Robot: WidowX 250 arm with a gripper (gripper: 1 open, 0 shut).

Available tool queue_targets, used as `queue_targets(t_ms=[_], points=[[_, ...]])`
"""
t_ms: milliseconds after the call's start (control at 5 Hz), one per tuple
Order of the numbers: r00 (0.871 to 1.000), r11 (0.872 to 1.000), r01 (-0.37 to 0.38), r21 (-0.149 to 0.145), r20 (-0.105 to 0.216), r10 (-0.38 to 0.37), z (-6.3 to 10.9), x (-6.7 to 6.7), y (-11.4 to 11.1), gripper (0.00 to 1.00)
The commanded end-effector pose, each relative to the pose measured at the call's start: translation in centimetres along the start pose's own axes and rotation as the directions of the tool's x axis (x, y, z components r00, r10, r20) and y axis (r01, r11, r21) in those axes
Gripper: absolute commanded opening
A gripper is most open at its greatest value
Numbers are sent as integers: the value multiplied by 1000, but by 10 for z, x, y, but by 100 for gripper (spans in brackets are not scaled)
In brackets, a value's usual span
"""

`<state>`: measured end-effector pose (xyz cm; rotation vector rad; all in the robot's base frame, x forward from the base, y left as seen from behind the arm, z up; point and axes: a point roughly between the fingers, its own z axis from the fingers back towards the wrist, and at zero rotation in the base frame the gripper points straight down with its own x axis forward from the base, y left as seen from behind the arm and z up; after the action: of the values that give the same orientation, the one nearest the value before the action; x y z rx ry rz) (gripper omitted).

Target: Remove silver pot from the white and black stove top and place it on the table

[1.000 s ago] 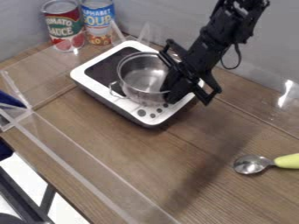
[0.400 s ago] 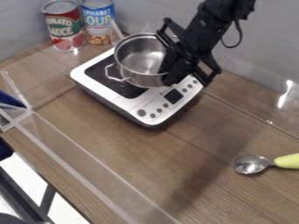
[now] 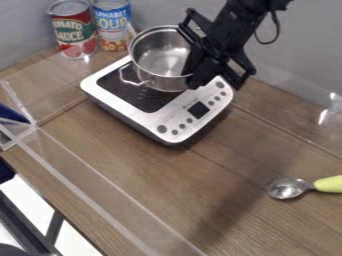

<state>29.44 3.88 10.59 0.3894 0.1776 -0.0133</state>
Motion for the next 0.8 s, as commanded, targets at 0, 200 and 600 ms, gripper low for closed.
queue_targets(t_ms=[0,200,600], points=[[995,999,-17,35,98,13,17,-7,-3,0],[992,999,1,54,126,-8,40,-10,-15,0],[986,997,-6,80,165,-7,63,-12,-39,0]])
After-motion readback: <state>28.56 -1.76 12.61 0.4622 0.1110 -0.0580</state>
